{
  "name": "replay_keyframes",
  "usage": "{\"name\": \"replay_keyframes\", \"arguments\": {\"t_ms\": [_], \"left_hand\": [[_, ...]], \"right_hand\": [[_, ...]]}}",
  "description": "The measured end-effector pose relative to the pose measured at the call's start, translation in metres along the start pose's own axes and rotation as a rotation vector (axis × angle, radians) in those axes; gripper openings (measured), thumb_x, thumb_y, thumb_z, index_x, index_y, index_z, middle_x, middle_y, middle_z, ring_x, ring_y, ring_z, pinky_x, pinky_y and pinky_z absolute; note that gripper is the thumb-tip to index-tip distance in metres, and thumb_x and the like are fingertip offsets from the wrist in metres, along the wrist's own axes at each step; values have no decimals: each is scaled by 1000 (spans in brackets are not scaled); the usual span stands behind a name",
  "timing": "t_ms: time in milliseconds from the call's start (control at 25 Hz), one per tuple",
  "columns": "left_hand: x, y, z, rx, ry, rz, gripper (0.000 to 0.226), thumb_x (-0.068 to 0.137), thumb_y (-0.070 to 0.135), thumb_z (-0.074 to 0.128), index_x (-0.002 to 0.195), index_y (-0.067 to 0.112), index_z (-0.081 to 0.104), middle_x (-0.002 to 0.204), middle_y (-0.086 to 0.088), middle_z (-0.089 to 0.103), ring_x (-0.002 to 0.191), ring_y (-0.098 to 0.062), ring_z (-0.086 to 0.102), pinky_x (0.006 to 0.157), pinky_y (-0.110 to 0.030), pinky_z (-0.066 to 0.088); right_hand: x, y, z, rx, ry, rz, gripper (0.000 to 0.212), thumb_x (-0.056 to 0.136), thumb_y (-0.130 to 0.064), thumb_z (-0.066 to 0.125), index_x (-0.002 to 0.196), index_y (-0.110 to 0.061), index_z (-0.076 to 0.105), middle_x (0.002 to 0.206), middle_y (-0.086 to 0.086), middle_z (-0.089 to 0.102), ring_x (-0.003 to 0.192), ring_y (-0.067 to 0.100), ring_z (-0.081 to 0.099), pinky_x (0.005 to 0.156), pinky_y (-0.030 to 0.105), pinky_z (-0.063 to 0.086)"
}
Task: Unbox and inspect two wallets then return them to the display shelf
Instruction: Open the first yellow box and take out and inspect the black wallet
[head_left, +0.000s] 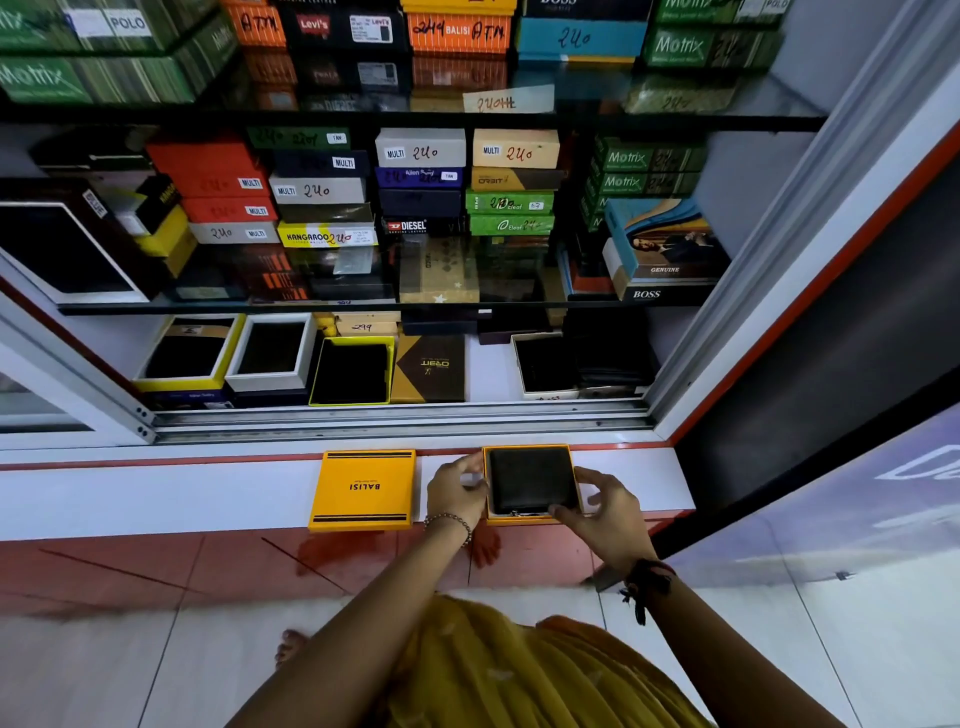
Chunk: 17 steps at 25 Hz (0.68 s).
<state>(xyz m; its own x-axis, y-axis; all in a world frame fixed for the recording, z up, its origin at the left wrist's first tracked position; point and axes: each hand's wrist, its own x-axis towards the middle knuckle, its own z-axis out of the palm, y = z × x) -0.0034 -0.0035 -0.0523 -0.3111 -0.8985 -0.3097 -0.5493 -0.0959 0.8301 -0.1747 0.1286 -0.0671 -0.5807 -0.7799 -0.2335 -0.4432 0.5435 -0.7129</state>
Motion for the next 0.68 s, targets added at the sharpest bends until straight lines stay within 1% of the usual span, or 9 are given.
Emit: {"name": "replay_keyframes", "arguments": {"t_ms": [80, 160, 240, 320, 400, 480, 560, 640, 680], "left_hand": [[-2, 1, -3, -23, 24, 7, 40, 87, 3, 65, 126, 13, 64, 117, -9, 72, 111, -23, 66, 93, -34, 55], [-1, 0, -6, -47, 13, 14, 36, 86, 4, 67, 121, 12, 68, 112, -9, 73, 107, -22, 67, 92, -38, 57], [-1, -1, -9, -38, -7, 27, 29, 87, 13, 68, 116, 14, 71, 111, -4, 74, 105, -20, 68, 92, -39, 57], [1, -1, -12, -58, -31, 25, 24, 89, 23, 66, 111, 16, 74, 108, -3, 75, 97, -22, 71, 88, -41, 59], [3, 1, -12, -161, -80, -51, 22, 89, 33, 66, 100, 17, 76, 90, -5, 77, 79, -22, 74, 77, -42, 63], [3, 6, -14, -325, -141, -167, 26, 83, 41, 71, 90, 16, 75, 71, -2, 74, 63, -15, 73, 64, -35, 65], [3, 8, -17, -443, -182, -200, 37, 71, 45, 81, 91, 15, 76, 76, 0, 76, 68, -12, 76, 62, -28, 63], [2, 12, -21, -509, -218, -188, 53, 58, 44, 89, 100, 15, 75, 92, -2, 79, 79, -15, 77, 68, -28, 63], [1, 15, -24, -545, -241, -196, 56, 57, 40, 91, 105, 15, 73, 99, -3, 78, 84, -17, 78, 70, -28, 63]], "right_hand": [[1, -5, -3, -97, 6, -32, 72, 79, -46, 81, 142, -27, 54, 142, 5, 58, 116, 24, 61, 84, 34, 57], [1, -10, -6, -296, 38, -128, 67, 83, -52, 75, 143, -31, 54, 138, 5, 57, 122, 25, 58, 91, 40, 58], [0, -14, -12, -445, 113, -239, 59, 86, -59, 65, 140, -33, 59, 119, 5, 63, 108, 24, 63, 84, 37, 58], [3, -20, -19, -419, 158, -251, 51, 90, -61, 56, 133, -35, 64, 89, 0, 69, 81, 17, 65, 68, 32, 56], [8, -29, -23, -264, 98, -174, 41, 93, -58, 56, 128, -37, 65, 70, -3, 73, 60, 12, 65, 58, 31, 56], [16, -37, -24, 92, -12, -68, 30, 95, -47, 64, 117, -29, 71, 74, 3, 78, 58, 17, 72, 61, 39, 64], [18, -40, -26, 387, -38, 13, 24, 93, -33, 70, 110, -17, 76, 79, 13, 79, 71, 25, 77, 65, 40, 67], [15, -40, -28, 509, -31, -2, 19, 92, -28, 73, 105, -15, 78, 77, 12, 80, 75, 27, 79, 63, 31, 65], [13, -41, -31, 544, -38, -22, 14, 92, -27, 73, 102, -18, 78, 77, 12, 80, 76, 27, 79, 64, 28, 64]]}}
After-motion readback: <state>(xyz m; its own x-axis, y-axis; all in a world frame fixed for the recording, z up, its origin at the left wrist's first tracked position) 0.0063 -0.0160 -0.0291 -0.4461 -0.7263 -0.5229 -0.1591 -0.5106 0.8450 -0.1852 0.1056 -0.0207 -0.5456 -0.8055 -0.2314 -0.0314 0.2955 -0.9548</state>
